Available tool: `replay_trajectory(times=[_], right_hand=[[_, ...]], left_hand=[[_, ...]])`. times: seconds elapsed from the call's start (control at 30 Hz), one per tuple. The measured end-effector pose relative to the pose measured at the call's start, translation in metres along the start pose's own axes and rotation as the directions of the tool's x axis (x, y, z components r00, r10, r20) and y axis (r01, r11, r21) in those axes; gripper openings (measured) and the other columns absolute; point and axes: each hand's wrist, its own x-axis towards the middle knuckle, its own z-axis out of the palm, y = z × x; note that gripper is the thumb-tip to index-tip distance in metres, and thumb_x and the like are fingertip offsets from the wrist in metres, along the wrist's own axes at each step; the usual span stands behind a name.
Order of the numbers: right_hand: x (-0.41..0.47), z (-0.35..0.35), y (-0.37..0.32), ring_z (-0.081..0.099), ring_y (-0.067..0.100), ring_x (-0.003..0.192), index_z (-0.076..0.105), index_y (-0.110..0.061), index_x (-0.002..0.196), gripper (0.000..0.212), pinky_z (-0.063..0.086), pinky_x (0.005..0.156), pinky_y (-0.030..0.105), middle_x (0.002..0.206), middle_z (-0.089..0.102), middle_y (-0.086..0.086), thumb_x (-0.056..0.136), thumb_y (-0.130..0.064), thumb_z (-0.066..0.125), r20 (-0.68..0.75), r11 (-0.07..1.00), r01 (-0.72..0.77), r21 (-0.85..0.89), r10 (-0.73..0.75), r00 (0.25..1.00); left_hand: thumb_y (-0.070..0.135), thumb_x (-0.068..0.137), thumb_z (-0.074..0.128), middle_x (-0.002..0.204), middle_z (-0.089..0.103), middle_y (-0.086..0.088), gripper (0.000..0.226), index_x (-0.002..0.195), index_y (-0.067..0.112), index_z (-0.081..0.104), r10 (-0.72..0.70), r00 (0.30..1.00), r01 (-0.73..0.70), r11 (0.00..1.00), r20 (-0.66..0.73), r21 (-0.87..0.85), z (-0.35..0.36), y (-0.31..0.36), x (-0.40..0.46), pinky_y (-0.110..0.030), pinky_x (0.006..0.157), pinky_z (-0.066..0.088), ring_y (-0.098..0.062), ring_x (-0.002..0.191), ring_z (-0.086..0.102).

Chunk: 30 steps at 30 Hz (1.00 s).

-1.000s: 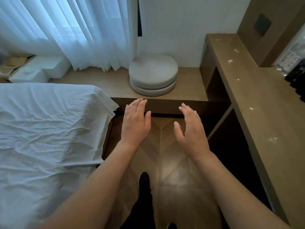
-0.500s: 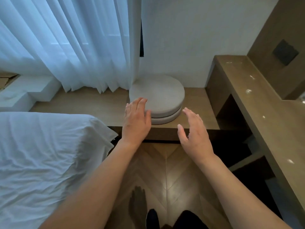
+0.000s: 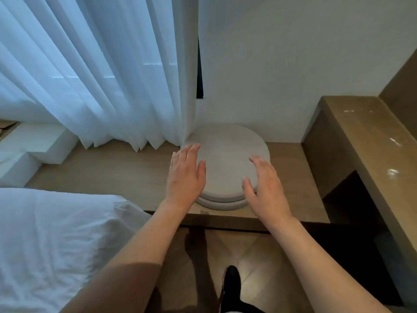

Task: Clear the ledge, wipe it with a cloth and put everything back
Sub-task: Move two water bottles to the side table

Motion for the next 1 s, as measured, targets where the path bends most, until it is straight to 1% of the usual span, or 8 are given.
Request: replay_trajectory(times=[0.1,0.23,0.4,0.5,0.57,0.7,0.83,1.0], right_hand=[[0.059,0.007,0.003,0.034,0.015,0.141,0.04,-0.013,0.146,0.051,0.026,0.12,0.034,0.15,0.044,0.004,0.098,-0.022,0.056,0.021,1.0,0.027,0.008,-0.028,0.999],[0.123,0.018,0.008,0.034,0.016,0.142,0.04,-0.013,0.146,0.051,0.024,0.118,0.029,0.151,0.043,0.004,0.098,-0.022,0.055,0.037,1.0,0.027,0.009,-0.028,0.999],[0.192,0.042,0.02,0.033,0.017,0.143,0.039,-0.014,0.147,0.052,0.021,0.118,0.027,0.152,0.041,0.003,0.099,-0.023,0.054,0.06,1.0,0.013,-0.002,-0.013,0.998],[0.236,0.059,0.026,0.035,0.02,0.141,0.041,-0.01,0.146,0.052,0.022,0.119,0.03,0.151,0.043,0.007,0.098,-0.02,0.056,0.042,1.0,0.0,-0.011,0.001,0.999],[0.263,0.069,0.028,0.036,0.021,0.14,0.04,-0.01,0.147,0.053,0.026,0.119,0.034,0.15,0.044,0.008,0.097,-0.019,0.056,0.039,1.0,-0.029,-0.008,0.03,0.999],[0.309,0.088,0.029,0.037,0.022,0.139,0.04,-0.008,0.147,0.054,0.029,0.119,0.042,0.149,0.045,0.009,0.096,-0.014,0.058,0.02,0.998,-0.054,-0.012,0.054,0.998],[0.338,0.097,0.032,0.036,0.02,0.139,0.04,-0.006,0.147,0.055,0.028,0.119,0.041,0.15,0.044,0.01,0.095,-0.01,0.059,-0.009,0.997,-0.08,-0.012,0.08,0.997],[0.357,0.09,0.048,0.037,0.02,0.139,0.042,-0.005,0.145,0.054,0.028,0.118,0.037,0.149,0.045,0.011,0.095,-0.01,0.059,-0.056,0.993,-0.113,-0.037,0.111,0.992]], left_hand=[[0.019,0.101,0.053,0.141,0.055,-0.012,0.042,0.141,0.007,0.051,-0.027,0.999,0.027,1.0,-0.023,0.008,0.005,-0.009,0.055,-0.05,0.121,0.028,-0.029,0.135,0.046],[0.018,0.101,0.055,0.141,0.054,-0.012,0.042,0.141,0.007,0.051,-0.064,0.997,0.064,0.998,-0.032,-0.015,0.017,-0.022,0.108,-0.047,0.122,0.027,-0.029,0.136,0.046],[0.023,0.105,0.048,0.147,0.05,-0.007,0.043,0.146,0.011,0.046,-0.093,0.995,0.094,0.995,0.039,-0.015,0.04,-0.051,0.163,-0.041,0.125,0.02,-0.022,0.141,0.04],[0.023,0.104,0.048,0.146,0.051,-0.009,0.044,0.146,0.01,0.046,-0.083,0.993,0.083,0.997,0.079,0.003,0.055,-0.073,0.205,-0.046,0.124,0.022,-0.026,0.14,0.041],[0.022,0.104,0.049,0.146,0.051,-0.01,0.044,0.146,0.01,0.047,-0.071,0.992,0.072,0.997,0.106,-0.006,0.063,-0.086,0.237,-0.051,0.121,0.026,-0.028,0.139,0.042],[0.019,0.104,0.048,0.146,0.05,-0.009,0.043,0.146,0.009,0.047,-0.033,0.988,0.04,0.998,0.149,-0.047,0.081,-0.102,0.293,-0.048,0.124,0.022,-0.028,0.139,0.042],[0.021,0.105,0.046,0.149,0.047,-0.007,0.044,0.148,0.011,0.044,-0.003,0.977,0.022,0.996,0.213,-0.087,0.1,-0.107,0.326,-0.047,0.123,0.024,-0.025,0.141,0.038],[0.022,0.105,0.045,0.149,0.047,-0.006,0.044,0.148,0.012,0.044,0.043,0.963,-0.021,0.996,0.267,-0.082,0.121,-0.106,0.345,-0.043,0.125,0.02,-0.023,0.141,0.038]])
